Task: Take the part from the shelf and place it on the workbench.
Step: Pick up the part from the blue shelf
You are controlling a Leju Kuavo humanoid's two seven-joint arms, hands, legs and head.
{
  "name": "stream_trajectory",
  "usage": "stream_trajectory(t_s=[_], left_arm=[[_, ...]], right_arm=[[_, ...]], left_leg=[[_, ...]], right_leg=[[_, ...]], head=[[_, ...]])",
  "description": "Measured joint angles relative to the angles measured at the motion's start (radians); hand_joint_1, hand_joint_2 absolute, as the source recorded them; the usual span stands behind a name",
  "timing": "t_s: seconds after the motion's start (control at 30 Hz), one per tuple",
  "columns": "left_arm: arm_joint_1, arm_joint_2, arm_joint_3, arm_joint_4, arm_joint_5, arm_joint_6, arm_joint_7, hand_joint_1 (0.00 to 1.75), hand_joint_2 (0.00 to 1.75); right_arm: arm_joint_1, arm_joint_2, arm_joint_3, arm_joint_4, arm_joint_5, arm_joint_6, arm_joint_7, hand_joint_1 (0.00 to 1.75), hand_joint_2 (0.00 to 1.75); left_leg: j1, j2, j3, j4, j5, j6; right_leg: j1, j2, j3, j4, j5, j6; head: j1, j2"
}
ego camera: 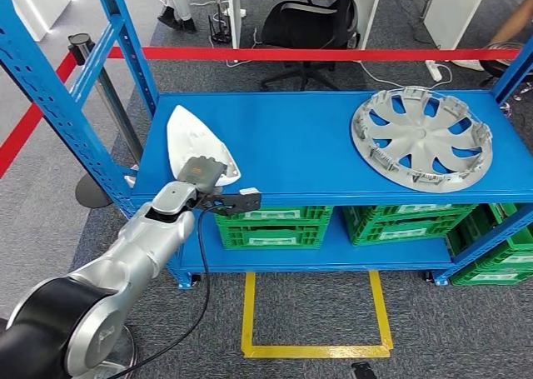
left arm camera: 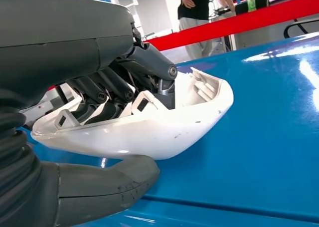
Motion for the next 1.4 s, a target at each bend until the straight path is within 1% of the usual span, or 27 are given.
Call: stream_trajectory(t_s=[0.2,0.4,0.73,0.87,1.0,1.17,1.4], left_arm=[[0.000,-0.010,0.000,-0.003,0.000,0.035,-0.022,1.75,1.75],[-0.002,-0.033,0.000,-0.038,0.000,0.077,-0.059,1.75,1.75],[-0.004,-0.051,0.000,-0.078,0.000,0.087,-0.073,1.75,1.75],[-0.004,-0.057,-0.002,-0.098,0.000,0.106,-0.093,1.75,1.75],[-0.002,-0.074,-0.020,-0.160,0.000,0.105,-0.112,1.75,1.75],[0.014,-0.099,-0.070,-0.282,0.001,0.091,-0.125,1.75,1.75],[0.044,-0.115,-0.126,-0.418,0.012,0.077,-0.132,1.75,1.75]], right_arm=[[0.002,0.000,-0.001,0.000,-0.002,0.000,-0.004,0.00,0.00],[0.010,0.000,-0.004,0.000,-0.009,-0.004,-0.008,0.00,0.00],[0.015,0.000,-0.006,0.000,-0.010,-0.007,-0.009,0.00,0.00],[0.016,0.000,-0.010,0.000,-0.013,-0.014,-0.009,0.00,0.00],[0.016,0.000,-0.012,0.000,-0.018,-0.017,-0.013,0.00,0.00],[0.015,0.000,-0.014,0.000,-0.025,-0.023,-0.016,0.00,0.00],[0.016,0.000,-0.019,0.000,-0.028,-0.028,-0.017,0.00,0.00]], left_leg=[[0.000,0.000,0.000,0.000,0.000,0.000],[0.000,0.000,-0.001,0.000,0.000,0.000],[0.000,0.000,-0.001,0.000,0.000,0.000],[0.000,0.000,-0.002,0.000,0.000,0.000],[0.000,0.000,-0.002,0.000,0.000,0.000],[0.000,0.000,-0.003,0.000,0.000,0.000],[0.000,0.000,-0.003,0.000,0.000,0.000]], right_leg=[[0.000,0.000,0.000,0.000,0.000,0.000],[0.000,0.000,-0.001,0.000,0.000,0.000],[0.000,0.000,-0.001,0.000,0.000,0.000],[0.000,0.000,-0.002,0.000,0.000,0.000],[0.000,0.000,-0.002,0.000,0.000,0.000],[0.000,0.000,-0.002,0.000,0.000,0.000],[0.000,0.000,-0.003,0.000,0.000,0.000]], head=[[0.000,0.000],[0.000,0.000],[0.000,0.000],[0.000,0.000],[0.000,0.000],[0.000,0.000],[0.000,0.000]])
